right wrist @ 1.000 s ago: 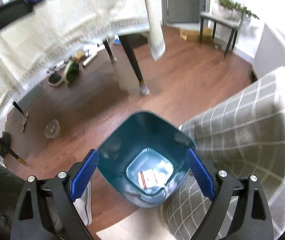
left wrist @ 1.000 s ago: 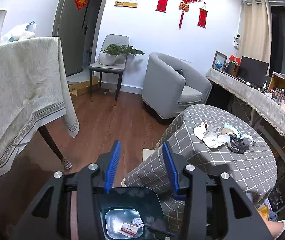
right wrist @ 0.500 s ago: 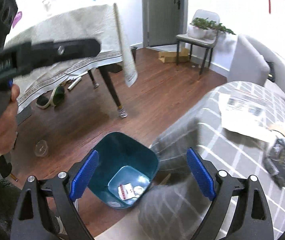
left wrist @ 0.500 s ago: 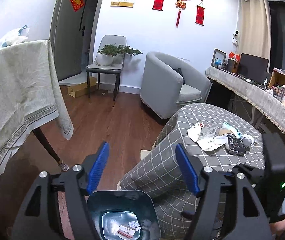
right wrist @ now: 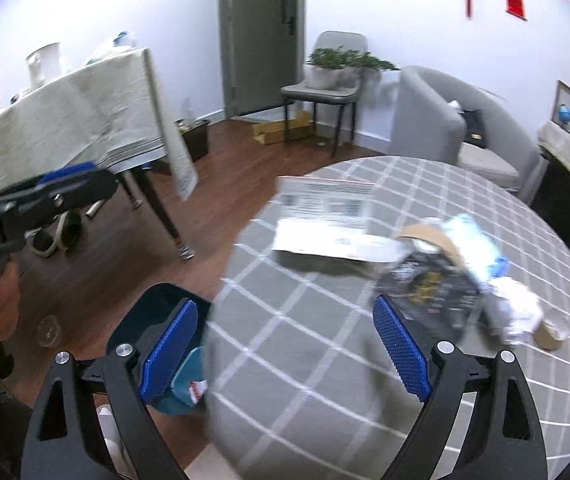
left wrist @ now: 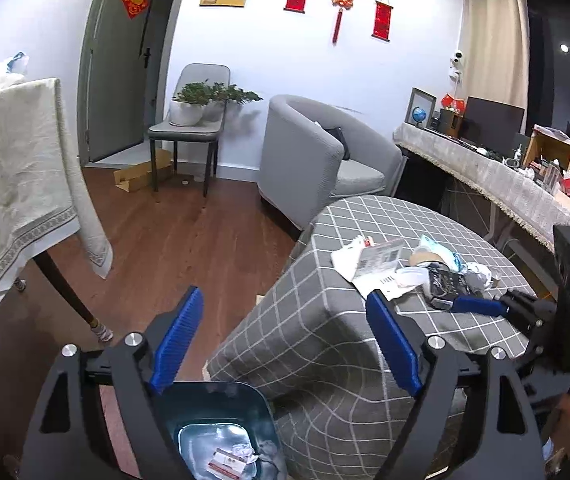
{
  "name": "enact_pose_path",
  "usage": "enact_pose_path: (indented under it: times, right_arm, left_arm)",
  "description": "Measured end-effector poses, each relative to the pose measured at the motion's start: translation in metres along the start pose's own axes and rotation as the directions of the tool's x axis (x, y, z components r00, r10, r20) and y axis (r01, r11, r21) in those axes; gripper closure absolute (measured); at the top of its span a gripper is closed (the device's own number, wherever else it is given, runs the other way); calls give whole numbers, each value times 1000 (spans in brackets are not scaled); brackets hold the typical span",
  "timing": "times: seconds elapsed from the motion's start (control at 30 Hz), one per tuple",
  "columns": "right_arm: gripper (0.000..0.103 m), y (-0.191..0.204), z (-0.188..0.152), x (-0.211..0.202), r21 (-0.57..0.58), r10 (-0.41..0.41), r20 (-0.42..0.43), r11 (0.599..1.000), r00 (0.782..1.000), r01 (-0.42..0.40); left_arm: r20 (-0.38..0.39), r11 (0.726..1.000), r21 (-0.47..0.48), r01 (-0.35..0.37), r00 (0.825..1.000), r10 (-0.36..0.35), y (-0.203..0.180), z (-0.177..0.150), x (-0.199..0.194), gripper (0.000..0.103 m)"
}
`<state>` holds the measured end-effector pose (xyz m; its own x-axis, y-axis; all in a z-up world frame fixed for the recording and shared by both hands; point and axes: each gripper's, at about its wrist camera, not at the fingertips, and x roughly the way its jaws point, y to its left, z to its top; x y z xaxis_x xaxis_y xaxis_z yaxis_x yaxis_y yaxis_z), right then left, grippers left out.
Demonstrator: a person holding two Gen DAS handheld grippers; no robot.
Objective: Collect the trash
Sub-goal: 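Move both tools back over the table toward the remaining trash, then grasp the clear plastic lid with the left tool while the right tool grasps crumpled white paper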
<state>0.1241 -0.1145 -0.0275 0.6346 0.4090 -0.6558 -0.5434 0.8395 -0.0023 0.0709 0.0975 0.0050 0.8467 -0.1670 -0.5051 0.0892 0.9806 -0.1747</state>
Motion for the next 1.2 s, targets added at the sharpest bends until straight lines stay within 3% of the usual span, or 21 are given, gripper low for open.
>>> enact_pose_path:
  times: [0.43,0.77,0.97,1.1,1.2]
  right_arm:
    - [12,-80,-11,-29,123,-121,49,986,991,114]
    - [12,-125,-17,-26,189,-172,22,968,985,165]
    - [13,-149,-19,-15,235,-132,-24,963,991,133]
    - [25,-157,-19,-9,243,-87,-39,965,995,94]
    - [27,-160,-18,-4,239,-75,-63,967,995,88]
  left_arm:
    - [-20,997,19,73,997,-73,-44,0,21,17]
    - [-49,992,22,121,992,-120,-68,1,55,17]
    - [-61,989,19,149,987,-148,-81,2,70,17]
    - [-77,985,29,170,983,-167,-93,3,83,17]
    - [-88,984,34,177,981,-173,-99,3,90,18]
